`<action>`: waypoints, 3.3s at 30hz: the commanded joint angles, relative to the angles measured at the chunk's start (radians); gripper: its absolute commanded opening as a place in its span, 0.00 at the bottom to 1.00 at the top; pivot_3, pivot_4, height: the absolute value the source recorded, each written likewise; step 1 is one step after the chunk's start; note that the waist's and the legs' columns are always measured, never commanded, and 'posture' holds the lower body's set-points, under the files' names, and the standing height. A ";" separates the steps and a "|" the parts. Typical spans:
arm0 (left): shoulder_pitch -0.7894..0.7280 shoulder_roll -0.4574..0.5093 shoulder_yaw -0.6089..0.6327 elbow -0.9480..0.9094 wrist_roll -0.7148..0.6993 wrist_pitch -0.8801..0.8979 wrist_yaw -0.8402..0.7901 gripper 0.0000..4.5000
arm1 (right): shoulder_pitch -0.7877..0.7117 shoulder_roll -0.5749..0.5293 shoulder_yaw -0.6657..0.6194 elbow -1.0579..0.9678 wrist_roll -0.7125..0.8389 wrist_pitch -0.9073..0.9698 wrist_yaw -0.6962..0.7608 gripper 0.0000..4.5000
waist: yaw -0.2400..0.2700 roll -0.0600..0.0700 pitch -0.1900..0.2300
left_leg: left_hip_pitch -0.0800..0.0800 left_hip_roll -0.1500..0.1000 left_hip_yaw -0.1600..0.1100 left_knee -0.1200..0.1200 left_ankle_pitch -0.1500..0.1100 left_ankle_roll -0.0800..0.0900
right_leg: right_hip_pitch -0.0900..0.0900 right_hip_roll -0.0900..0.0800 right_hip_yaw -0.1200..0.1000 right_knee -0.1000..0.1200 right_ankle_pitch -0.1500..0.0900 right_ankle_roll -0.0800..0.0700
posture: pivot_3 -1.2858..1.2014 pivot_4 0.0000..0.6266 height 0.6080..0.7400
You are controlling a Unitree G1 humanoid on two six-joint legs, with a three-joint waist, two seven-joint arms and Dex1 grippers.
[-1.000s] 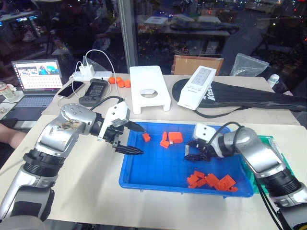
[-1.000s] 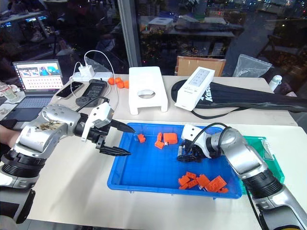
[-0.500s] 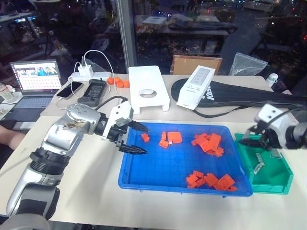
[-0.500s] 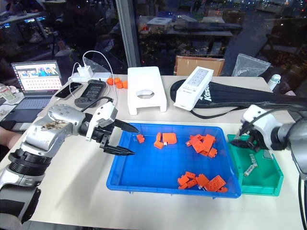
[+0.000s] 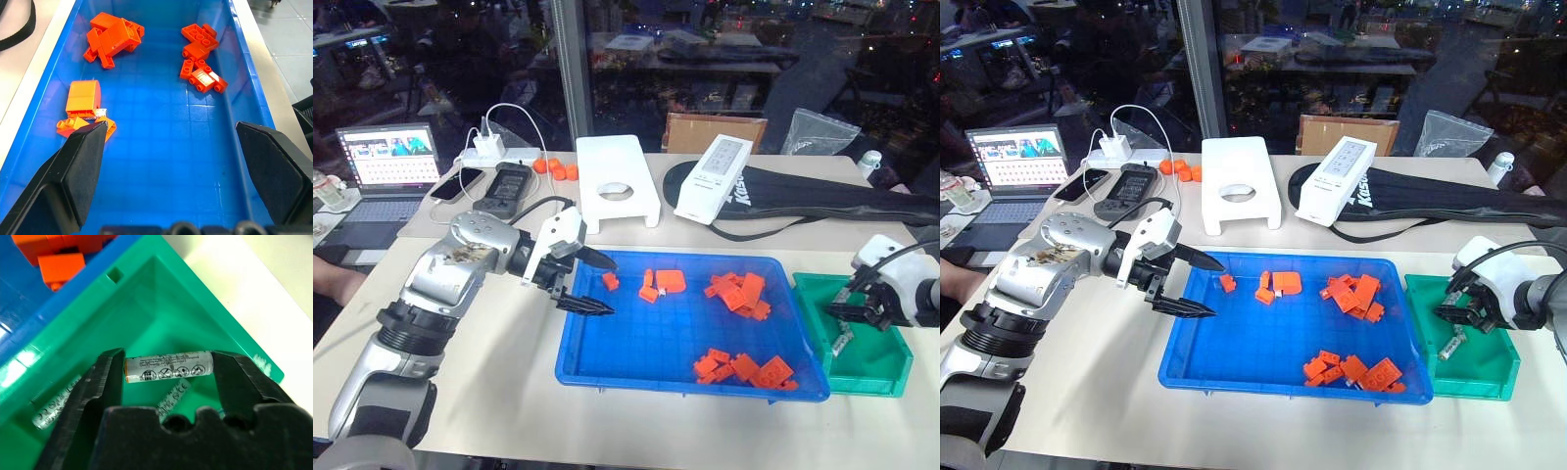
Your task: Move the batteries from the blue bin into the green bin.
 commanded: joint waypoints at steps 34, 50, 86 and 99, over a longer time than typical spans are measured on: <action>0.041 0.056 0.176 -0.132 -0.168 0.170 0.131 1.00 | -0.609 0.604 0.583 0.348 -0.158 -0.377 0.080 1.00 | 0.001 -0.003 0.001 | 0.000 0.000 -0.002 0.000 0.000 0.000 | -0.001 0.001 -0.002 0.003 0.001 -0.003 | 0.52 0.24 0.74; 0.034 0.063 0.141 -0.136 -0.153 0.161 0.139 1.00 | -0.580 0.600 0.574 0.339 -0.184 -0.318 0.162 0.52 | 0.001 -0.003 0.001 | 0.000 0.000 -0.002 0.000 0.000 0.000 | -0.001 0.001 -0.002 0.003 0.002 -0.003 | 0.52 0.24 0.74; 0.035 0.055 0.085 -0.052 -0.091 0.055 0.071 1.00 | -0.505 0.467 0.492 0.031 -0.032 -0.069 0.057 0.98 | -0.010 -0.004 0.002 | 0.000 0.001 -0.003 -0.001 0.000 0.000 | -0.002 0.002 -0.002 0.003 -0.001 -0.001 | 0.52 0.24 0.74; 0.082 0.100 0.099 -0.102 -0.084 0.064 0.104 1.00 | -0.585 0.669 0.524 0.242 -0.122 0.045 -0.085 0.98 | 0.003 -0.004 0.002 | -0.001 0.001 -0.003 -0.001 0.000 0.000 | -0.002 0.001 -0.003 0.004 0.002 -0.005 | 0.52 0.24 0.74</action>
